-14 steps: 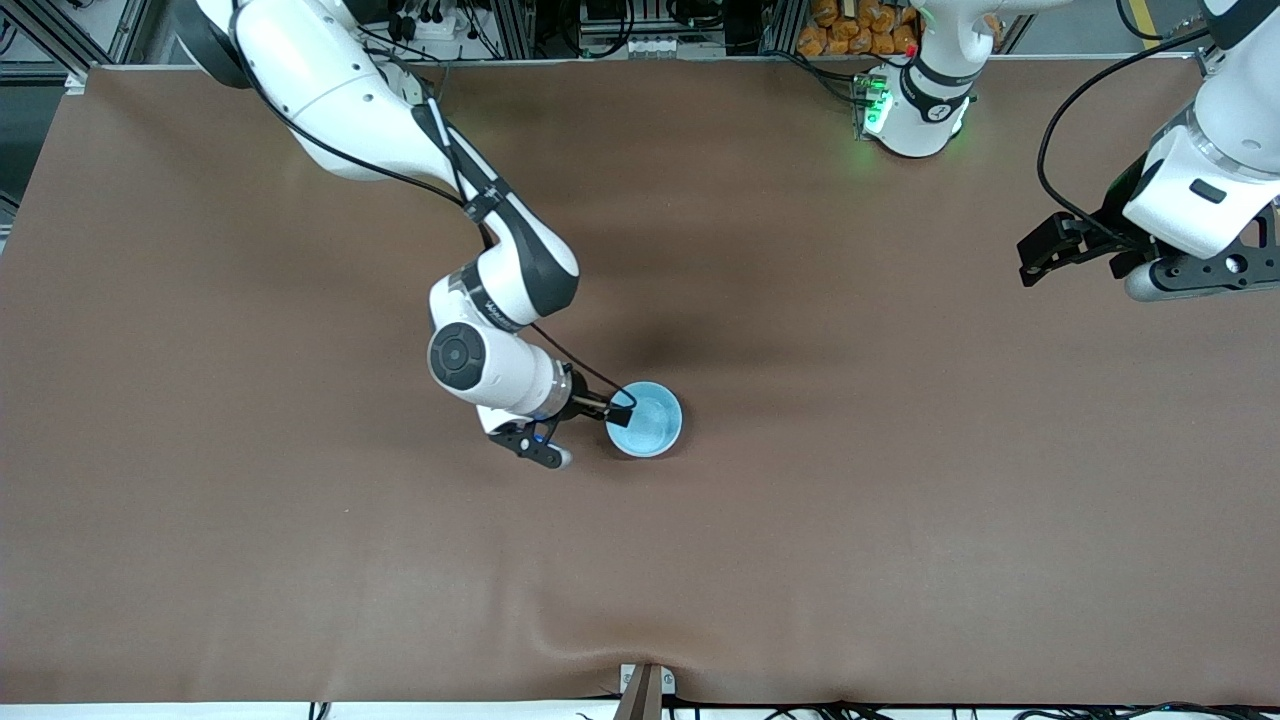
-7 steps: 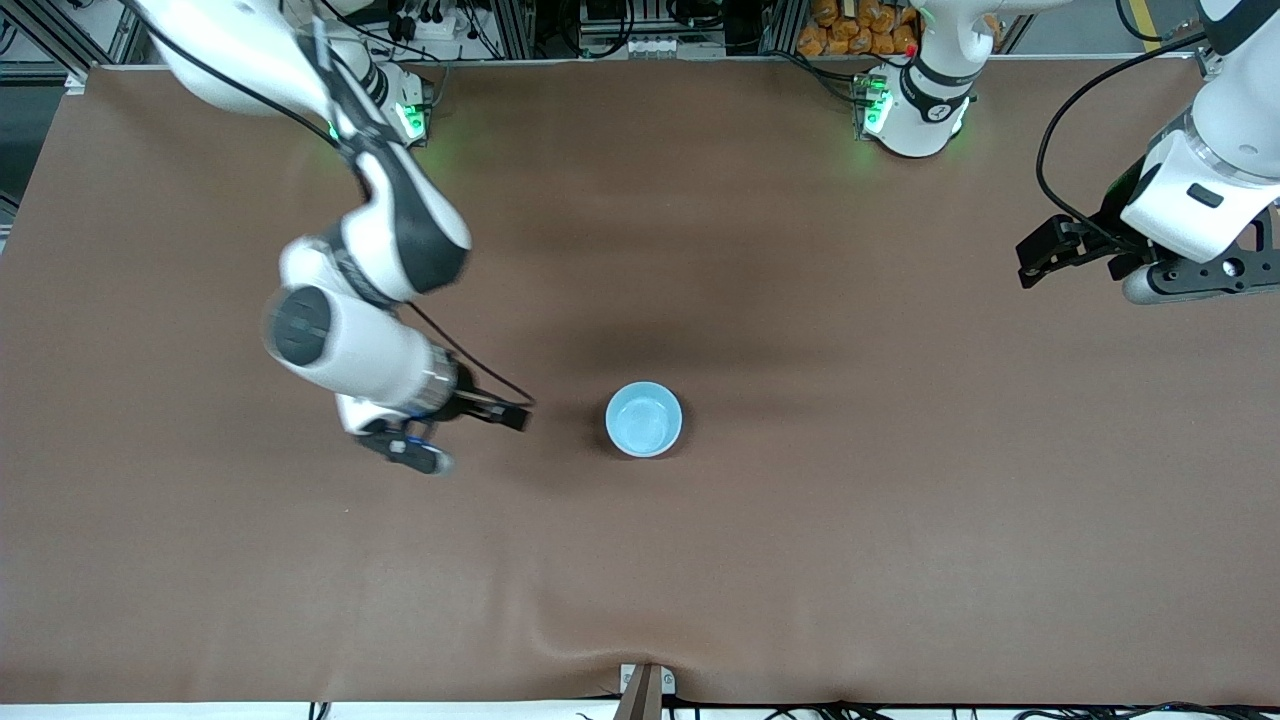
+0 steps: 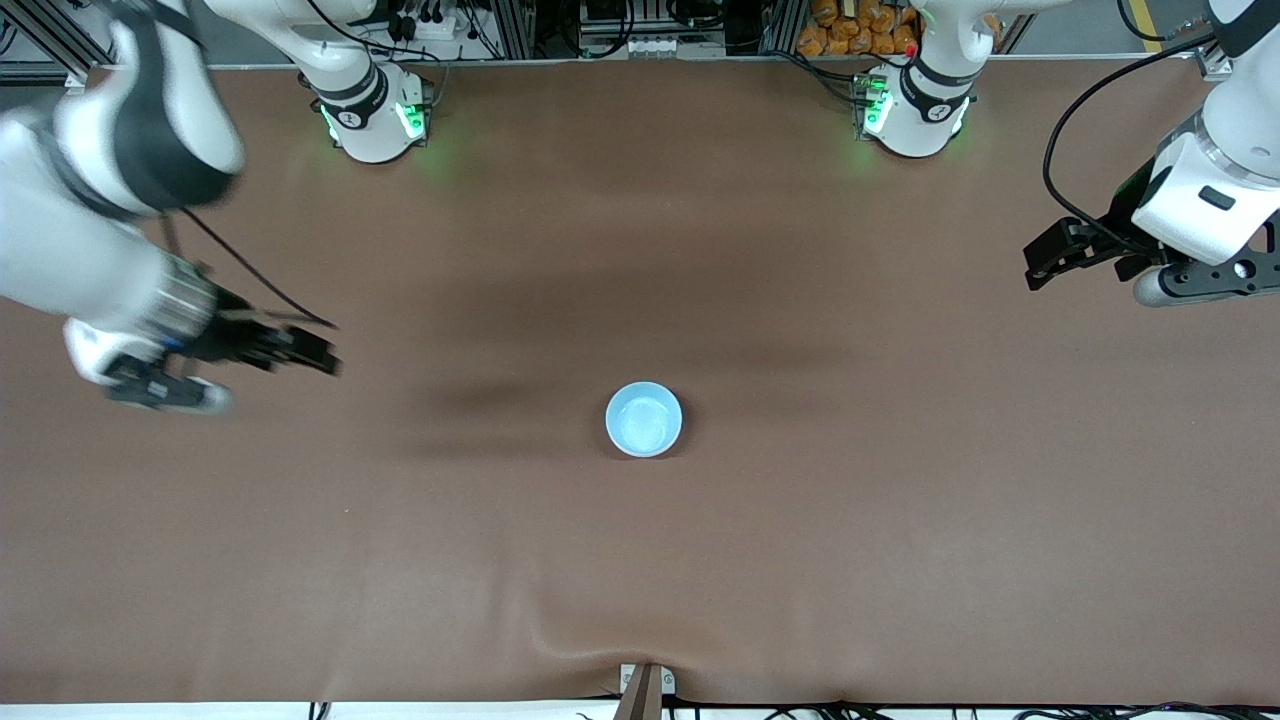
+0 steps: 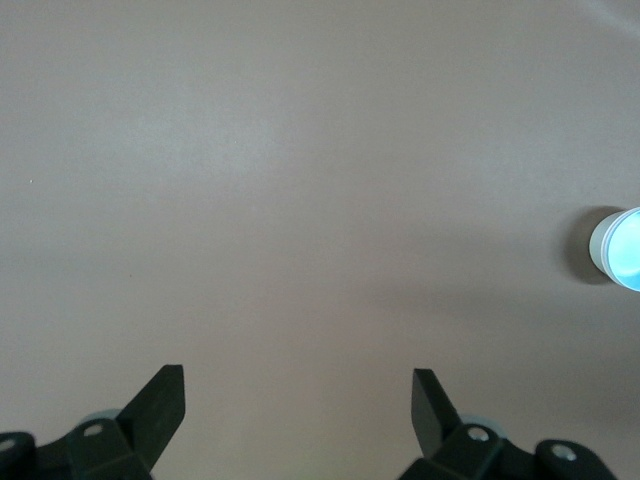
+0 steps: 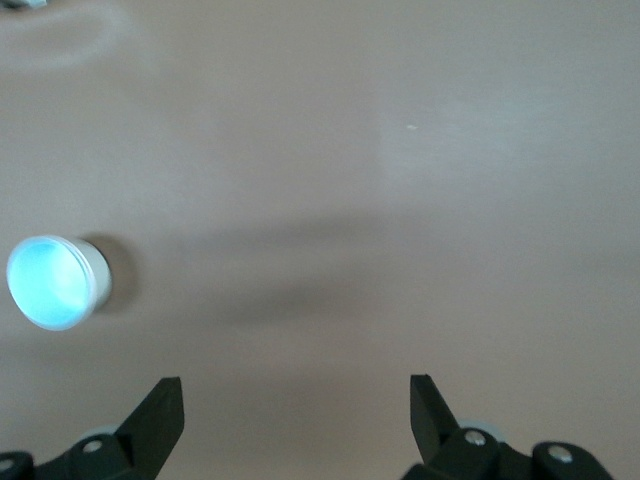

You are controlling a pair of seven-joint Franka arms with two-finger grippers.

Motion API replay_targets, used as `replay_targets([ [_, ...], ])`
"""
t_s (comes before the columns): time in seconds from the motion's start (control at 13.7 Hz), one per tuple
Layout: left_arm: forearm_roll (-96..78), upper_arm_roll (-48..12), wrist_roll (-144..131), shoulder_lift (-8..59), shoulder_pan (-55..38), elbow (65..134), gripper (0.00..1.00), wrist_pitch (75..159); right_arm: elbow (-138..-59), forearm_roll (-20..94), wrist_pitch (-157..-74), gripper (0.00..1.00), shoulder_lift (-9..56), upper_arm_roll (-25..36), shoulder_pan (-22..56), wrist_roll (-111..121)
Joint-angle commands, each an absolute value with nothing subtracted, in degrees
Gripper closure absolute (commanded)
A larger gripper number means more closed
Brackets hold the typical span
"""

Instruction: Stack pink and blue bowls on white bowl

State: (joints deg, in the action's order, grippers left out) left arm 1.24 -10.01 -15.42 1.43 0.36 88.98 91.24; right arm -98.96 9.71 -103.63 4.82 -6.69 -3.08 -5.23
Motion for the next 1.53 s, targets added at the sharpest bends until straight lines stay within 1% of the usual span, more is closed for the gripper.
replay_targets([
  [0.0,2.28,-10.2,-14.5,1.05,0.88,88.77,0.0,91.67,-99.6,8.35,-98.29,0.0,-0.6,-0.47,-2.91,6.37],
  [0.15,2.2,-10.2,-14.5,1.05,0.88,88.68,0.0,91.58,-92.59,4.51,-91.27,0.0,-0.7,0.96,-2.81,8.61],
  [0.29,2.29,-10.11,-14.68,0.71,0.88,88.68,0.0,91.23,-85.9,0.19,-84.06,0.0,-0.53,0.01,-2.55,7.04],
  [0.44,2.29,-10.02,-14.76,0.35,1.05,88.59,0.0,89.75,-84.55,0.09,-80.35,0.0,-0.7,-1.31,-2.55,0.74],
  [0.66,3.33,-10.02,-14.77,0.26,1.05,88.42,0.0,89.39,-85.34,0.61,-79.98,0.0,-1.32,-1.58,-2.55,-2.64],
  [0.88,5.1,-10.11,-14.68,0.26,1.05,85.0,0.0,88.16,-85.87,0.62,-80.33,0.0,-1.05,-1.5,-1.5,-2.64],
  [1.24,4.84,-10.28,-14.24,0.26,1.05,85.34,0.0,88.07,-85.87,0.62,-80.77,0.0,-0.79,-1.49,-1.49,-2.46],
  [1.46,3.78,-9.59,-13.89,-0.96,0.44,87.09,0.0,88.24,-85.96,0.62,-81.12,0.0,-0.79,-1.49,-1.41,-2.55],
])
